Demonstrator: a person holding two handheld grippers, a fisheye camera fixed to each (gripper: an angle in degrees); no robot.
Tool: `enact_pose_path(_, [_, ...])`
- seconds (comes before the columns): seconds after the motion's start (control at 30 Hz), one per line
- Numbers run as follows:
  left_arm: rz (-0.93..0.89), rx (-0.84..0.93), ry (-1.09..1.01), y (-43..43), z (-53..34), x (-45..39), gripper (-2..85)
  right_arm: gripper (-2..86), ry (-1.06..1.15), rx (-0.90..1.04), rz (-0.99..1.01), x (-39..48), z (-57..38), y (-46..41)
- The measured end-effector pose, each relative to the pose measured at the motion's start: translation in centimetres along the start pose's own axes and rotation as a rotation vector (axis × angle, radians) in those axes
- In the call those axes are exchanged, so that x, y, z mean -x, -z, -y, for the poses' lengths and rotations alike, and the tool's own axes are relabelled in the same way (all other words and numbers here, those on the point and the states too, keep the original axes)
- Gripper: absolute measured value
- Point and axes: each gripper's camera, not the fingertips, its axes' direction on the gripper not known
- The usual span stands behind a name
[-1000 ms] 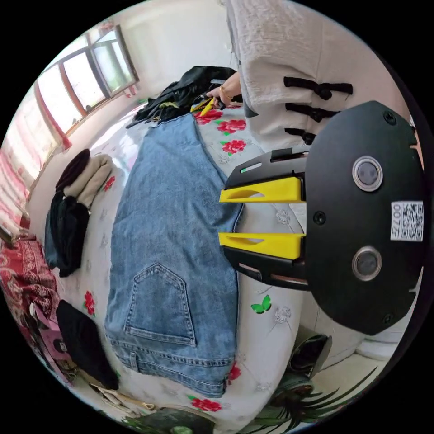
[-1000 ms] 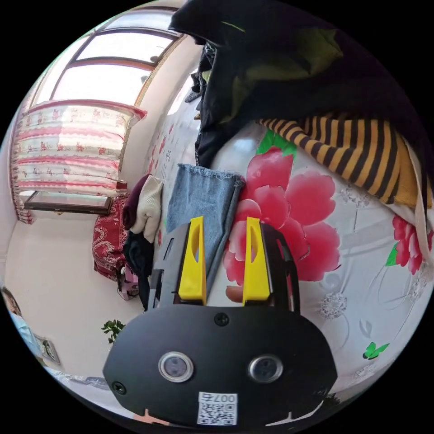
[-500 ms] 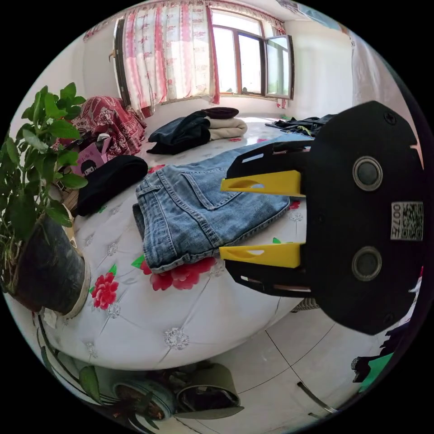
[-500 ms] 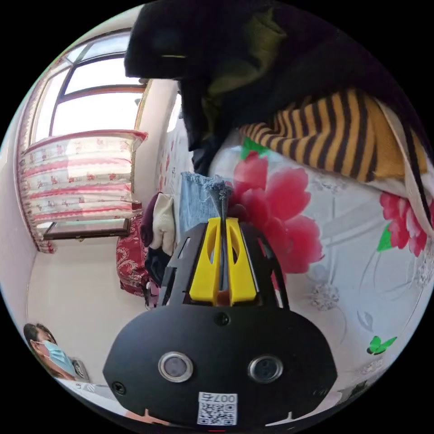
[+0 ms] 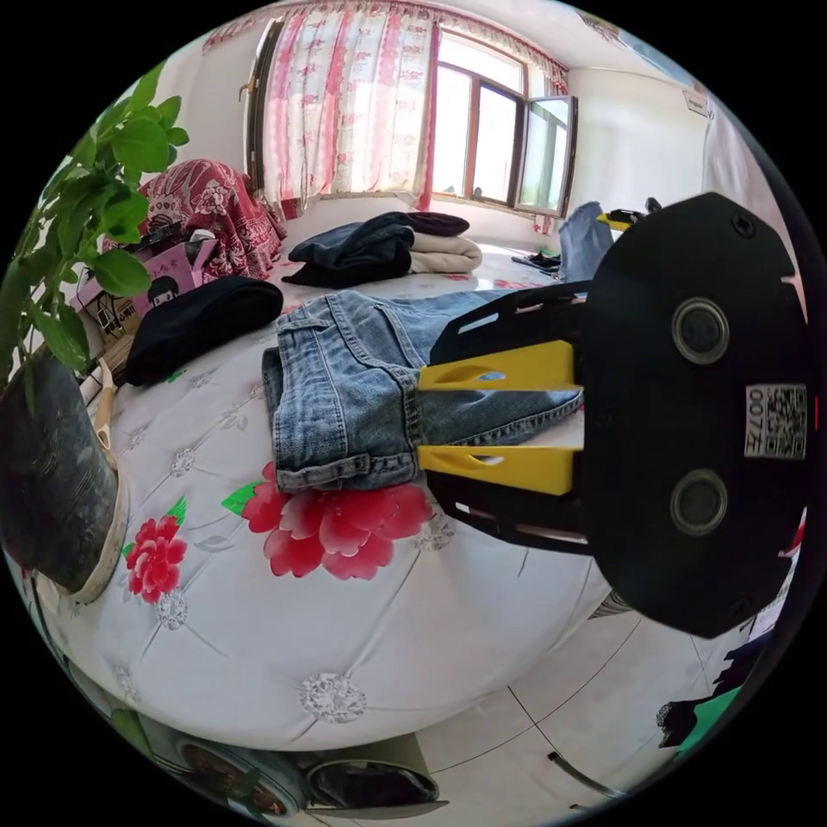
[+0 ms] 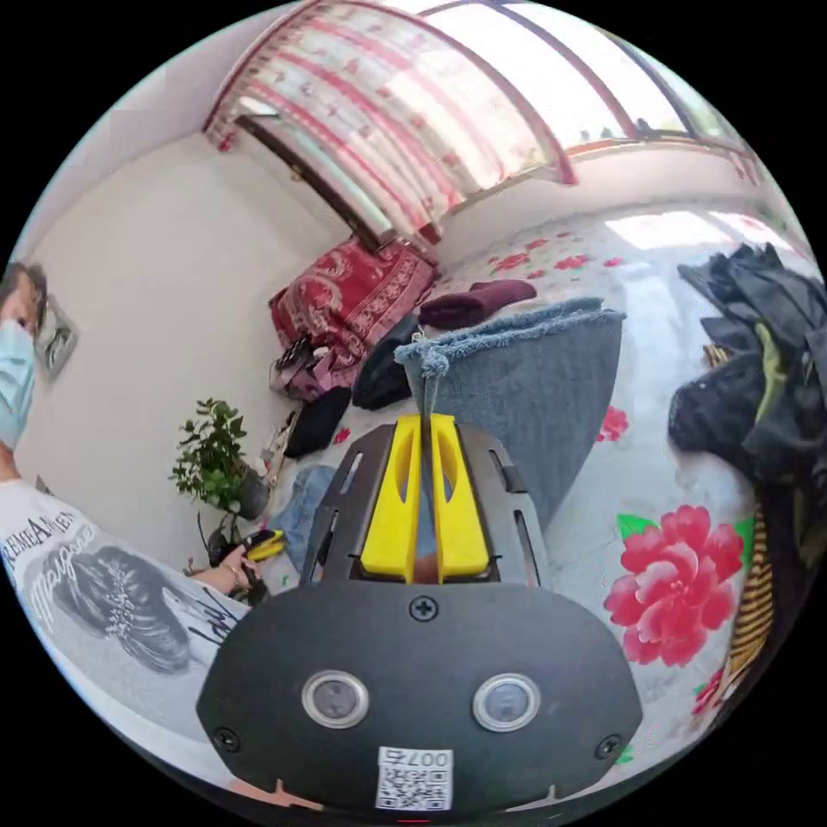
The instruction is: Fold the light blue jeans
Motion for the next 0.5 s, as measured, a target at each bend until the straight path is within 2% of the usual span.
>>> enact_pose_path(0.07, [-0.017,-0.002,-0.026,0.0,0.0,0.2,10.1,0.3,0.264,0.197,0.035,8.4,-1.2,-7.9])
enact_pose_path(0.1, [-0.026,-0.003,-0.048,0.0,-0.1,0.2,10.6,0.5,0.304,0.245,0.050,10.0,-2.0,-9.9])
enact_pose_path(0.2, [-0.011,-0.004,-0.050,0.1,-0.1,0.7,10.3,1.4,0.374,0.558,0.166,14.9,-7.4,-20.7])
enact_pose_path(0.27, [0.001,-0.016,-0.020,0.2,-0.3,1.4,8.8,2.6,0.405,0.870,0.142,16.3,-12.4,-28.2])
enact_pose_path(0.3, [-0.015,-0.026,-0.009,0.3,-0.4,1.8,7.4,3.0,0.388,0.928,0.125,16.3,-13.5,-29.5])
enact_pose_path(0.4, [-0.020,-0.068,-0.050,1.1,-1.0,1.0,2.0,4.4,0.367,0.883,0.158,16.9,-13.8,-29.3])
enact_pose_path(0.5, [0.019,-0.100,-0.287,2.2,-1.9,-3.5,-0.4,5.4,0.344,0.798,0.173,16.5,-12.5,-27.1])
